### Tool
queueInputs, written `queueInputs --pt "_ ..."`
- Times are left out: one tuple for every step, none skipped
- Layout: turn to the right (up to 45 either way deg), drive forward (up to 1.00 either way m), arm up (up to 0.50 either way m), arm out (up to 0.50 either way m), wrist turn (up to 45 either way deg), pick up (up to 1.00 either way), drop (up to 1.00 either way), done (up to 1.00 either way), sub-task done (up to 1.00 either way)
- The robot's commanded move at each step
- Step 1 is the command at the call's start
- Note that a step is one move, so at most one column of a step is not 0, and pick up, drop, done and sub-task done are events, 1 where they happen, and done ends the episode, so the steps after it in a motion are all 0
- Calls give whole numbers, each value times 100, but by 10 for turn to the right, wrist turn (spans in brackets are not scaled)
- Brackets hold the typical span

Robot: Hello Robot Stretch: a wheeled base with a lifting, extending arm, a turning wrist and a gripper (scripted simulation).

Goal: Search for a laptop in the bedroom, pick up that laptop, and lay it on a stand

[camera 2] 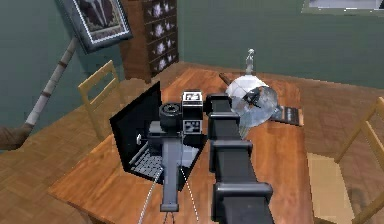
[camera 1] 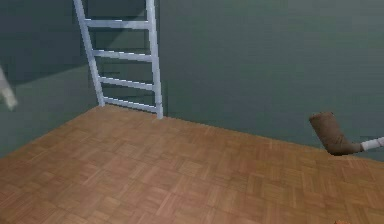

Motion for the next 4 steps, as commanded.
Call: queueInputs --pt "0 0 0 0 450 0 0 0 0" --pt "0 0 0 0 450 0 0 0 0" --pt "0 0 0 0 450 0 0 0 0" --pt "0 0 0 0 420 0 0 0 0"
